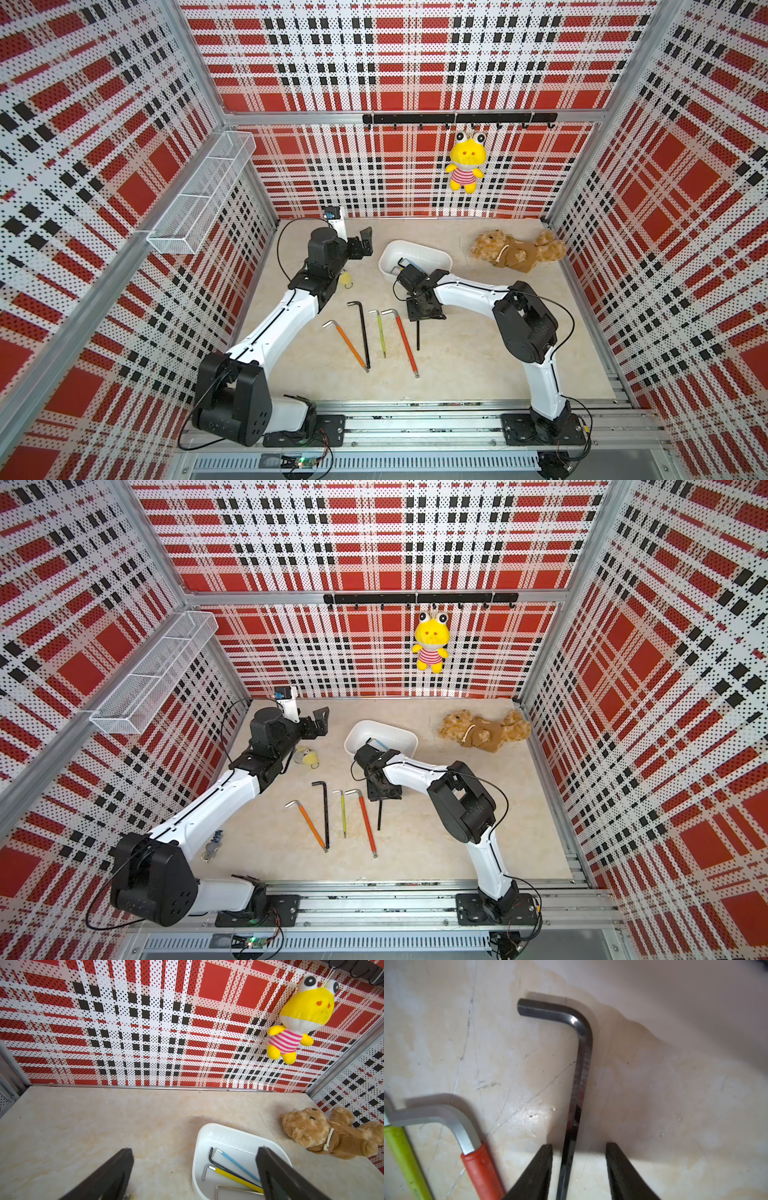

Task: Put the hex key on the desktop into the storage box
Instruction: Pick up the Allen key from the center of the board.

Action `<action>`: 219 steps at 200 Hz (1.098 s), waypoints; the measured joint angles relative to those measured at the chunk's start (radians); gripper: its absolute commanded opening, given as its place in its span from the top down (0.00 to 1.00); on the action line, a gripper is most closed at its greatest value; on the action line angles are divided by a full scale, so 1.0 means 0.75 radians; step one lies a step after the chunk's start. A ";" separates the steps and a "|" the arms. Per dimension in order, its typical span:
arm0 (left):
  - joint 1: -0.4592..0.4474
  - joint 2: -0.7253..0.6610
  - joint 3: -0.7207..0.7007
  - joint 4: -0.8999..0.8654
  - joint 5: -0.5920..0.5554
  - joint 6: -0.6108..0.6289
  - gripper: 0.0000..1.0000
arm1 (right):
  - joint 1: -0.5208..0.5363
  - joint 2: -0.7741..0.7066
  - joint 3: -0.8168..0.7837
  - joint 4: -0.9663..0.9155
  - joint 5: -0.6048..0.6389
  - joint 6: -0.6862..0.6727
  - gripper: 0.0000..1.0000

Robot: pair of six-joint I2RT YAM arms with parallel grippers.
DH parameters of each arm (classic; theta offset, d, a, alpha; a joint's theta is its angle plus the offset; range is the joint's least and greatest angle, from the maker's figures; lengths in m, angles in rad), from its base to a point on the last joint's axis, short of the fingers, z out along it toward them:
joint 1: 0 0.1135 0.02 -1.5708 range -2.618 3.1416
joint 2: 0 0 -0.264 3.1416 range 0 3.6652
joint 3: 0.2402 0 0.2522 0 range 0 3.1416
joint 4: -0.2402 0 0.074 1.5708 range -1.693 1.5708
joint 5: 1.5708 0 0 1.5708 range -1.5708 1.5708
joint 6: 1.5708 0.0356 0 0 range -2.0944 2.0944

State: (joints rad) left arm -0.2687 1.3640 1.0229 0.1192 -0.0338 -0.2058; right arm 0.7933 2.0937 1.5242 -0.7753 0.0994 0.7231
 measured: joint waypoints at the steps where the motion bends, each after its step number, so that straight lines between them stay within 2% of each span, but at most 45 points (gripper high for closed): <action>1: 0.000 0.000 0.000 0.000 0.000 0.000 0.01 | -0.001 0.000 0.000 0.000 0.000 -0.001 0.54; 61: 0.000 0.000 0.000 0.000 0.000 0.000 0.01 | 0.005 0.004 0.000 -0.017 0.020 -0.004 0.66; 117: 0.000 0.000 0.000 0.000 -0.001 0.000 0.01 | 0.019 0.006 0.002 -0.038 0.042 -0.002 1.00; 174: 0.000 0.000 -0.001 0.000 -0.001 0.000 0.01 | 0.027 0.006 0.004 -0.044 0.065 -0.015 1.00; 219: -0.001 -0.003 -0.001 0.000 -0.001 0.000 0.01 | 0.031 0.004 0.011 -0.056 0.083 -0.091 1.00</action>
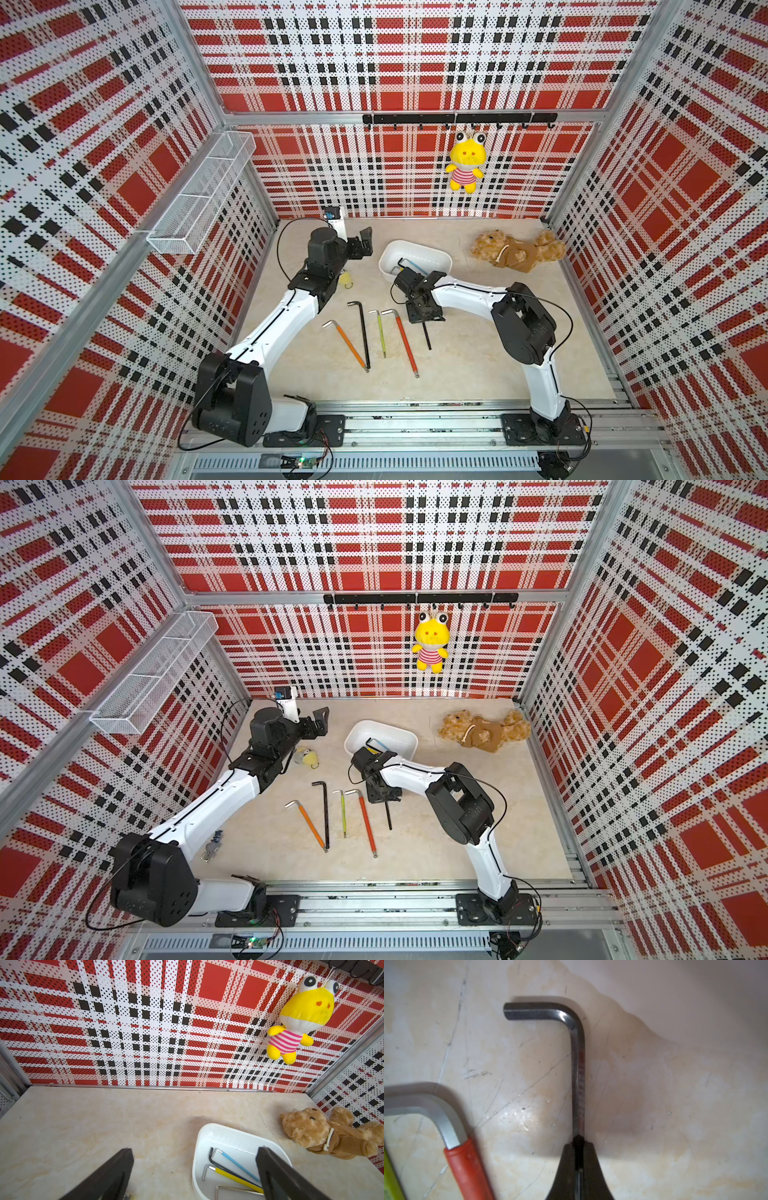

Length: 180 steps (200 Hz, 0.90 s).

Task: Put the hex key on the desktop into the storage box
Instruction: Pick up the Allen key from the center of the board, then place the Allen key in the storage box.

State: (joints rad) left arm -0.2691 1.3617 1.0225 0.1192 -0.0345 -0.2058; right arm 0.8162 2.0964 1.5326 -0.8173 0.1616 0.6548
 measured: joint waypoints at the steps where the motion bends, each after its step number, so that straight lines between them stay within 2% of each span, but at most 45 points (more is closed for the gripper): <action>1: 0.000 0.000 0.000 0.000 0.000 0.000 0.01 | 0.000 0.000 0.001 -0.001 -0.001 -0.002 1.00; 53: 0.000 -0.004 0.000 0.000 -0.002 0.000 0.01 | 0.002 -0.054 0.004 -0.031 -0.081 -0.222 1.00; 114: 0.000 -0.018 -0.001 0.000 -0.008 0.000 0.01 | -0.023 -0.293 0.066 -0.012 -0.162 -0.647 1.00; 161: 0.000 -0.018 -0.001 0.000 -0.011 0.000 0.01 | -0.187 -0.308 0.154 0.099 -0.240 -1.003 1.00; 180: 0.001 -0.021 -0.001 0.000 -0.015 0.001 0.01 | -0.259 -0.254 0.268 0.107 -0.256 -1.124 1.00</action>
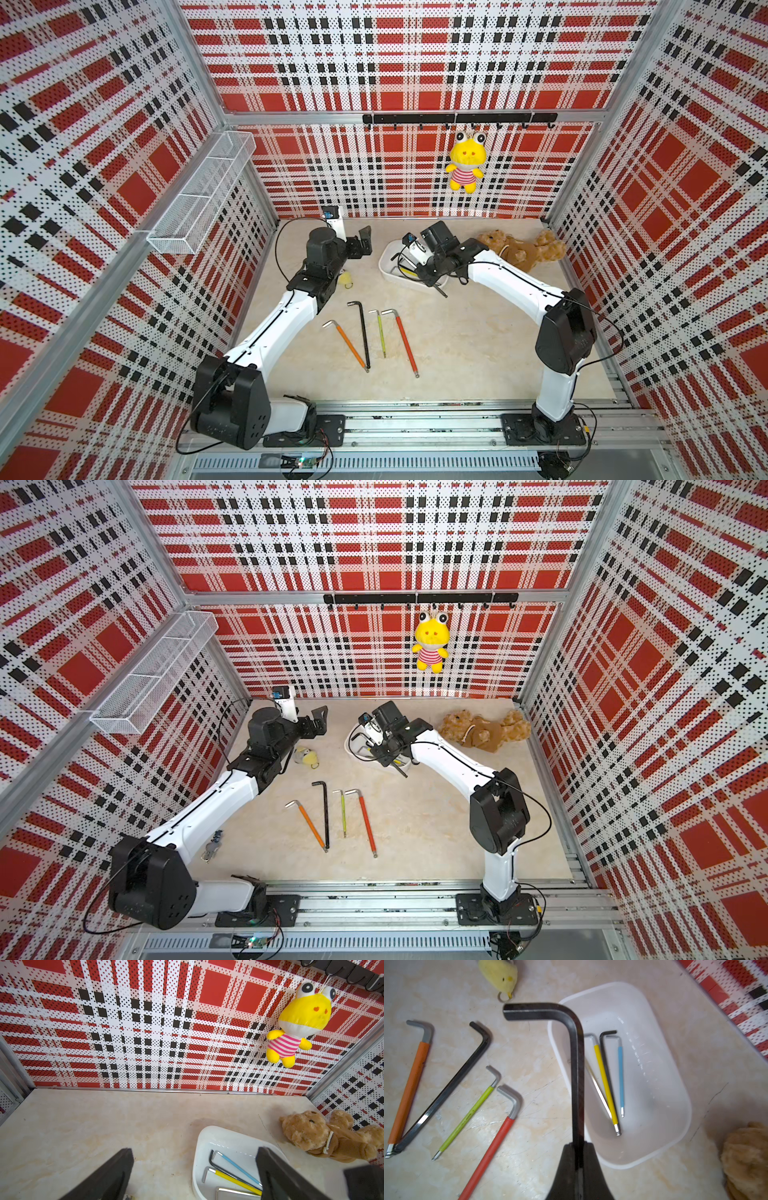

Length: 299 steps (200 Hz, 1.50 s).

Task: Put the hex key on the desktop into the storage box
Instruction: Place the Allen key in the storage box.

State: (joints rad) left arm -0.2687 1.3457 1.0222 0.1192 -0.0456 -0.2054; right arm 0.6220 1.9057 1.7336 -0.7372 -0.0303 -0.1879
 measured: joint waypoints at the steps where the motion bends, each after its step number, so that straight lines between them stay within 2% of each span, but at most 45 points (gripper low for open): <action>1: 0.000 -0.001 -0.001 0.000 -0.001 0.000 0.01 | -0.002 0.003 0.006 0.002 -0.001 -0.006 1.00; 33: 0.000 -0.020 -0.001 0.000 -0.018 0.000 0.01 | -0.083 0.216 0.286 0.016 -0.025 -0.126 1.00; 77: 0.000 -0.022 -0.001 0.000 -0.031 0.001 0.01 | -0.091 0.513 0.536 -0.027 -0.041 -0.189 1.00; 203: -0.003 -0.022 -0.001 -0.001 -0.055 0.005 0.01 | -0.103 0.727 0.567 -0.066 -0.027 -0.142 1.00; 242: -0.004 -0.022 -0.001 -0.001 -0.056 0.006 0.01 | -0.109 0.743 0.567 -0.071 0.011 -0.095 0.73; 273: -0.004 -0.022 -0.001 -0.001 -0.060 0.007 0.01 | -0.109 0.707 0.489 -0.001 0.020 -0.046 0.53; 299: -0.007 -0.022 -0.001 -0.002 -0.061 0.007 0.01 | -0.109 0.658 0.475 0.003 0.037 -0.019 0.50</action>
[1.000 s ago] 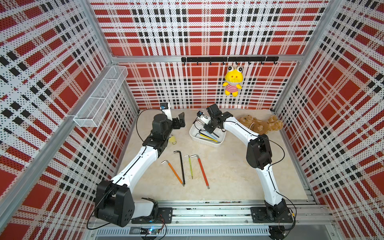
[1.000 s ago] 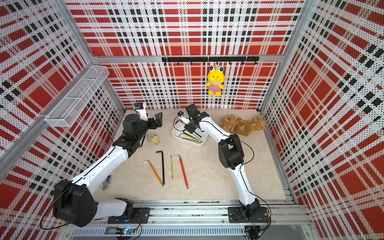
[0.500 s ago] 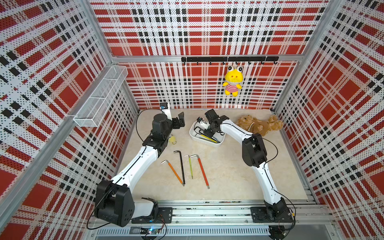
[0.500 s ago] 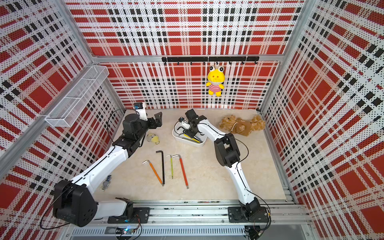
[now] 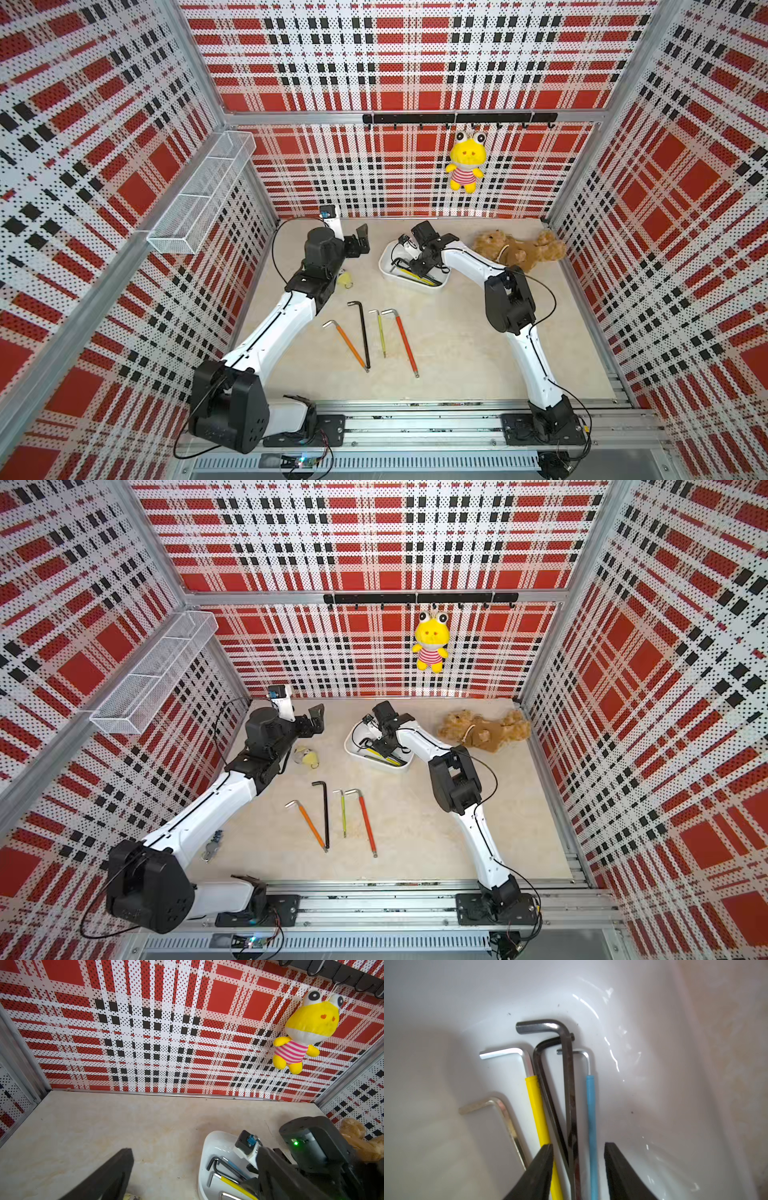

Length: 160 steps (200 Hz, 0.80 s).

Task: Put the hex key on the desktop into the storage box
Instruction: Place the Allen key in the storage box, then pick up the Allen key from the center of the board.

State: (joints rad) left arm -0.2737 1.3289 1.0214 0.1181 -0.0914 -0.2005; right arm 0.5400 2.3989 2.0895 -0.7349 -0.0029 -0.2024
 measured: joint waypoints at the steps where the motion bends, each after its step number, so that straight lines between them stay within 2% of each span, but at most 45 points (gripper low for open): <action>1: -0.001 0.000 0.000 0.001 0.001 0.000 0.01 | 0.000 -0.002 0.000 0.000 0.001 0.000 0.50; 38: -0.002 0.000 0.000 0.001 0.001 0.000 0.01 | 0.016 -0.219 -0.037 0.006 0.021 0.071 0.45; 74: -0.003 0.000 0.000 0.001 0.001 -0.001 0.01 | 0.072 -0.602 -0.286 0.047 0.031 0.195 0.42; 93: -0.002 0.000 0.000 0.002 -0.004 -0.003 0.01 | 0.135 -0.749 -0.438 0.050 0.057 0.285 0.37; 115: 0.000 0.000 -0.002 0.003 -0.005 -0.007 0.01 | 0.234 -0.813 -0.582 0.023 0.101 0.429 0.34; 160: 0.001 0.000 -0.010 0.005 -0.005 -0.013 0.01 | 0.382 -0.785 -0.771 -0.121 0.132 0.739 0.33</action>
State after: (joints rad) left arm -0.2733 1.3289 1.0142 0.1219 -0.0948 -0.2100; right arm 0.8265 1.8103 1.5112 -0.8253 0.0959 0.3519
